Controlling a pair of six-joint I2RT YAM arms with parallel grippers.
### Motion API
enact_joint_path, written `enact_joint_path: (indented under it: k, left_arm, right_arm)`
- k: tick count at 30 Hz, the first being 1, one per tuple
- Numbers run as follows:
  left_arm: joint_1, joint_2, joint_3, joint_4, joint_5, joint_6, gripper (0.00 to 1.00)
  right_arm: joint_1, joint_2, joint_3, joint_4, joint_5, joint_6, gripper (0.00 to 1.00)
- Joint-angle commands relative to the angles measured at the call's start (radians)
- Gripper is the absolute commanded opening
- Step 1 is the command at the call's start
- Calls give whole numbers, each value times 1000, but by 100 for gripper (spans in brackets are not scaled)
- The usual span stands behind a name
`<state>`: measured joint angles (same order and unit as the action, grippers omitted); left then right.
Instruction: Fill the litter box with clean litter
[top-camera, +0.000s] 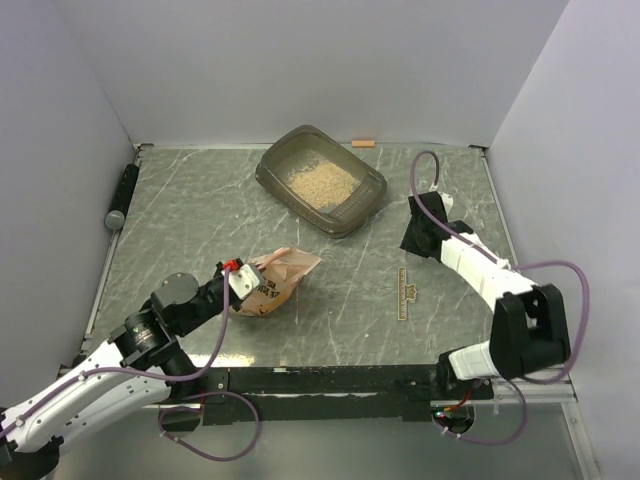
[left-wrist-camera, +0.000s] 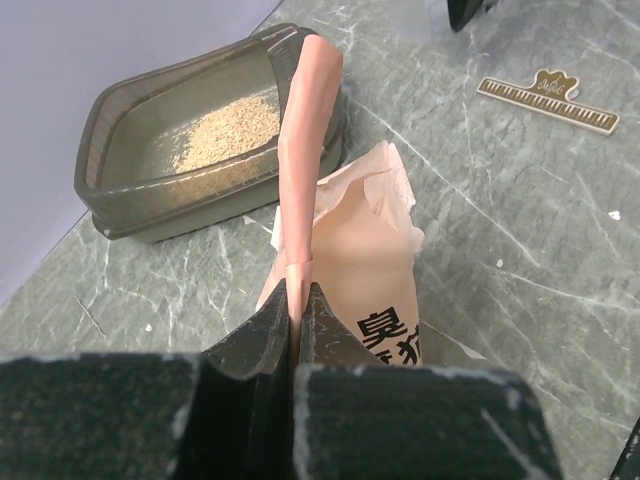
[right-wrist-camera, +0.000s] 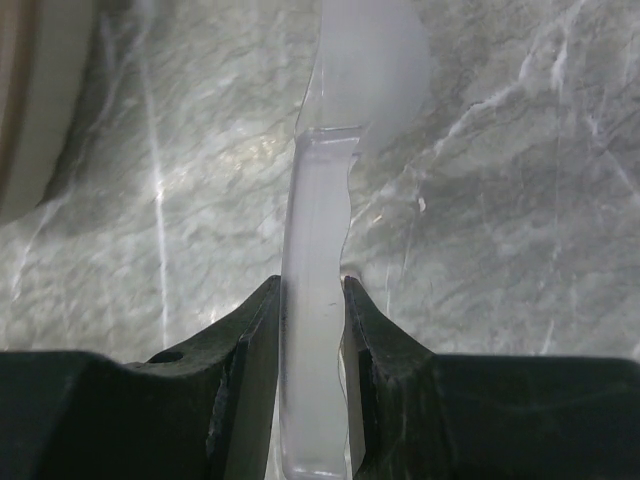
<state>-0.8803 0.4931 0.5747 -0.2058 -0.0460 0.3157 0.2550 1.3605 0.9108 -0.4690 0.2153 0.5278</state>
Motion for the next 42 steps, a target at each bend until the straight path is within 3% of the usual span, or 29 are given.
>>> enact_joint_path:
  k: [1,7,9,13,19,22,31,32,34,37,42]
  left_arm:
    - [-6,-50,79,246,49,-41,1]
    - [-6,-74,68,232,49,-53,1]
    - [-5,-80,67,223,49,-55,1]
    - [-6,-103,59,209,49,-53,1]
    - [-6,-134,62,209,49,-41,1]
    - [-6,-137,79,174,49,-29,1]
    - [-6,-137,123,123,14,16,1]
    - [-6,-142,123,124,12,19,1]
    - [-6,-154,125,141,9,23,1]
    - [-6,-165,131,144,1,28,1]
    - [-6,-185,128,157,-14,29,1]
  right_arm:
    - [-31,83,14,116,-31,41,0]
    - [-31,219,62,124,-76,34,3]
    - [-33,256,75,119,-86,32,12]
    - [-31,282,85,107,-106,21,39]
    - [-33,217,123,50,-125,-49,66]
    - [-33,158,158,4,-154,-104,75]
    - [62,-148,94,236,-479,-365,82]
    - [79,-153,96,256,-590,-396,84]
    - [157,-143,109,286,-660,-503,95]
    - [245,-130,131,314,-750,-665,96]
    - [253,-120,137,363,-962,-851,98]
